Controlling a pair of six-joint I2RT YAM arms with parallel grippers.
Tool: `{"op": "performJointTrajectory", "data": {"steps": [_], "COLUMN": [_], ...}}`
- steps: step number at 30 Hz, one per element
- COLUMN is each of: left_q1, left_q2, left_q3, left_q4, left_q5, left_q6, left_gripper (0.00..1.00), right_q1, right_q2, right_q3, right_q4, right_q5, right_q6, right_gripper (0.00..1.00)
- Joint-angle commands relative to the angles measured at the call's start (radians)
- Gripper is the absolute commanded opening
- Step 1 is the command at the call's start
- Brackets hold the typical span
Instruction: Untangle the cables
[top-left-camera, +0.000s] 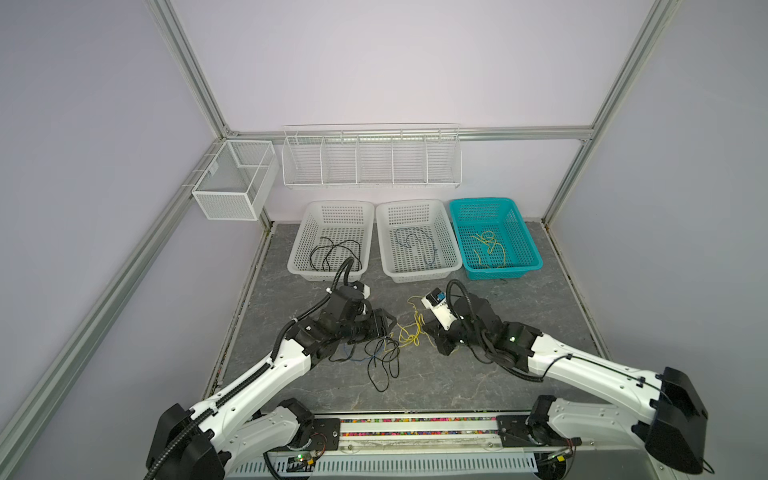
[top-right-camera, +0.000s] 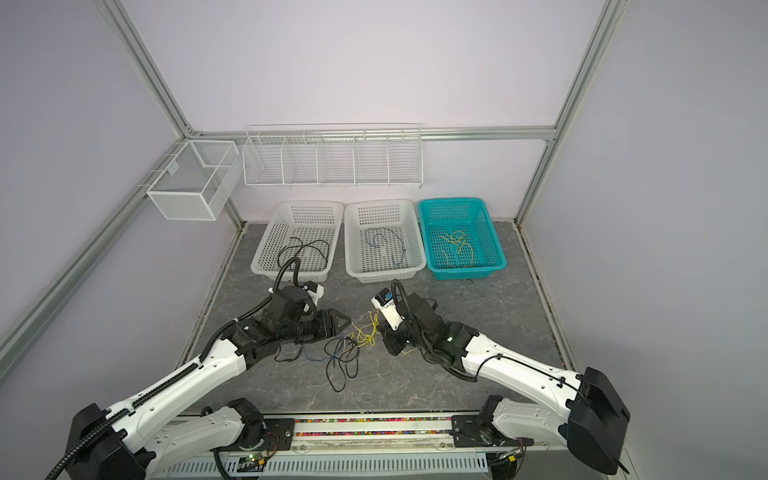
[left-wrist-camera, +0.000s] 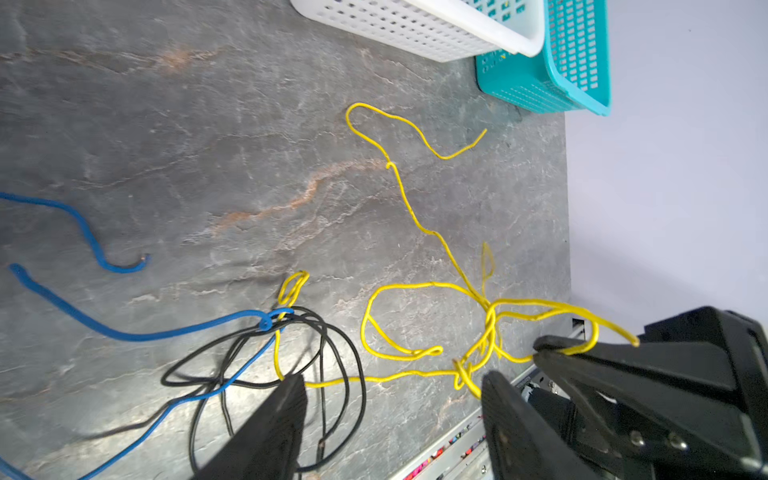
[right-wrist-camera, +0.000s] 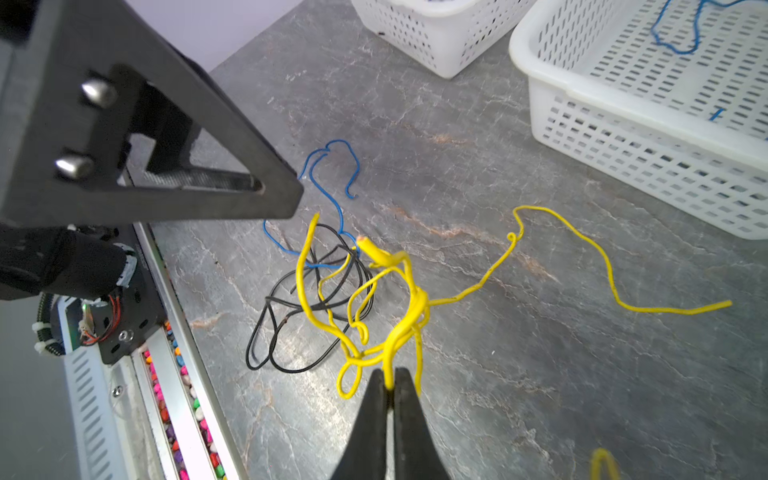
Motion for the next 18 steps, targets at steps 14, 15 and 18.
{"op": "performJointTrajectory", "data": {"steps": [14, 15, 18], "left_q1": [-0.213, -0.219, -0.229], "left_q2": [0.103, 0.117, 0.167], "left_q3": [0.043, 0.055, 0.084], "left_q4": [0.139, 0.128, 0.096], "left_q5": [0.008, -0.001, -0.033], "left_q6": [0.114, 0.128, 0.162], "left_gripper": [0.68, 0.68, 0.68], "right_q1": [-0.06, -0.059, -0.063], "right_q2": [-0.094, -0.096, -0.108], "right_q3": [-0.075, -0.077, -0.081], "right_q4": [0.144, 0.147, 0.155], "right_q5": [0.024, 0.017, -0.009], "right_q6": [0.117, 0.119, 0.118], "right_gripper": [0.07, 0.07, 0.07]}}
